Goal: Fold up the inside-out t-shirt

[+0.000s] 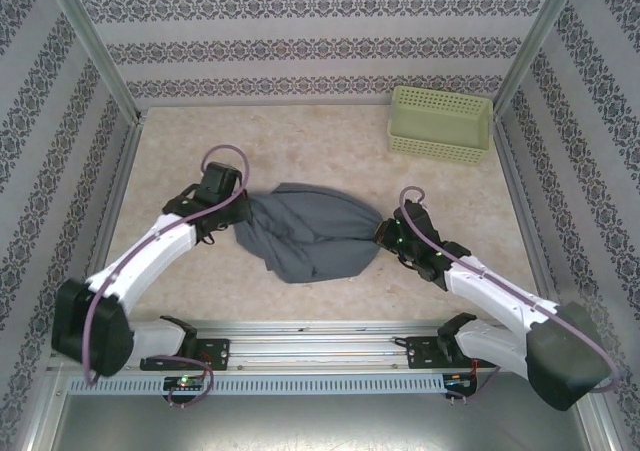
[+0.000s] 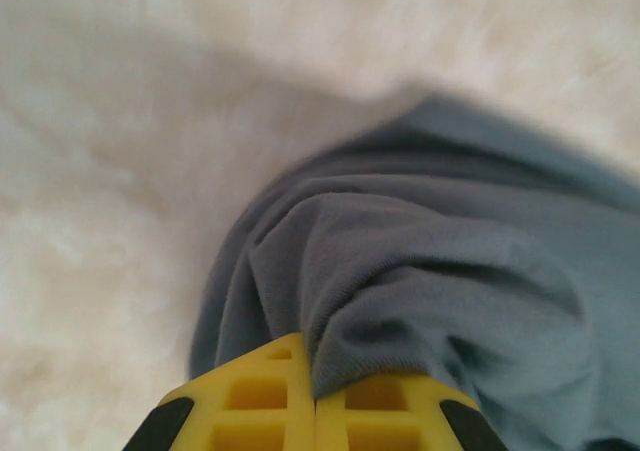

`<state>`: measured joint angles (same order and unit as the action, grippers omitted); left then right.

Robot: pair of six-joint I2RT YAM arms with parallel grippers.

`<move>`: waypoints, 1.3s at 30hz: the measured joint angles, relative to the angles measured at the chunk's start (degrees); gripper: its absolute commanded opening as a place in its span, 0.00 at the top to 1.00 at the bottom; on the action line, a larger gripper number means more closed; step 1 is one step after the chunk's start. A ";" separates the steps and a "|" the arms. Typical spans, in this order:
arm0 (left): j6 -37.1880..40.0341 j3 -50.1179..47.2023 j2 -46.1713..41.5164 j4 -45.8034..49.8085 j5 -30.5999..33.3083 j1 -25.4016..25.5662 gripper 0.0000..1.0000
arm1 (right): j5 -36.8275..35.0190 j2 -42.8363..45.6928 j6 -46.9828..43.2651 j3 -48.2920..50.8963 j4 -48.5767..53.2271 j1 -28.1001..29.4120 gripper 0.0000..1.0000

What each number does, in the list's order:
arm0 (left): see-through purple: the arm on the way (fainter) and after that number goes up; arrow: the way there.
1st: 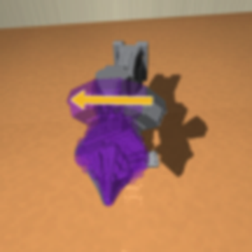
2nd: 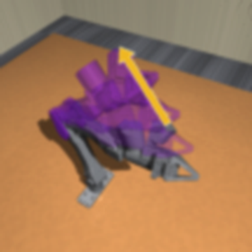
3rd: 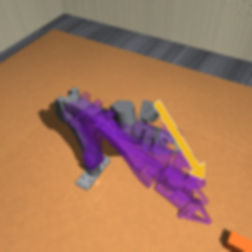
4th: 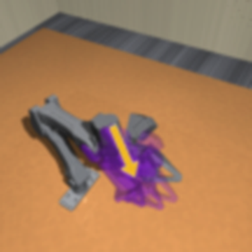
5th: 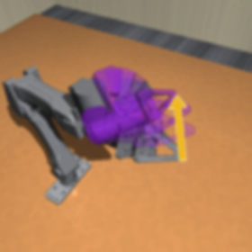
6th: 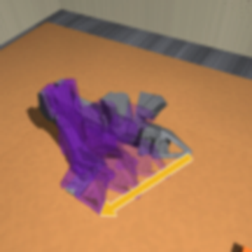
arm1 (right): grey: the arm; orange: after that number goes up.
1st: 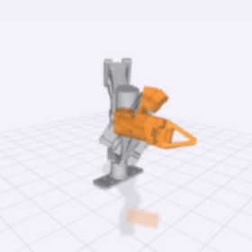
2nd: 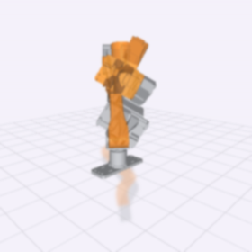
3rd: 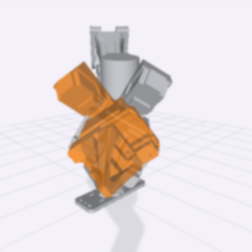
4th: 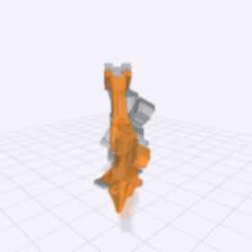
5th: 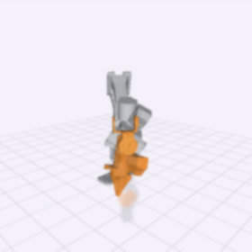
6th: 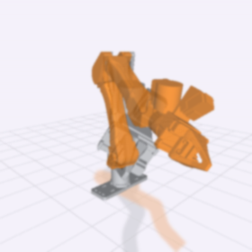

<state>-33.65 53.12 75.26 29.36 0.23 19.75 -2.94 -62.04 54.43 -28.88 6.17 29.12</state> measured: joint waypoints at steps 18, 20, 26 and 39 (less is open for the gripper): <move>-1.07 -9.11 -8.94 -1.66 -4.22 2.84 0.56 | -5.60 -15.43 -16.96 -22.58 7.80 19.78 0.30; -2.01 -11.93 -10.10 -2.60 -5.22 2.62 0.55 | -3.78 -20.11 -16.90 -22.77 5.35 21.59 0.29; -3.28 -13.90 -10.88 -5.27 -7.56 2.25 0.51 | -2.01 -32.89 -16.94 -27.08 3.78 25.14 0.29; -5.22 -16.00 -8.46 -6.86 -9.01 -0.39 0.65 | -7.10 -37.07 -21.90 -38.66 9.20 24.24 1.00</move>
<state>-38.87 37.12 66.81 22.50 -8.78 19.35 -10.04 -99.11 32.53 -67.55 15.38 53.36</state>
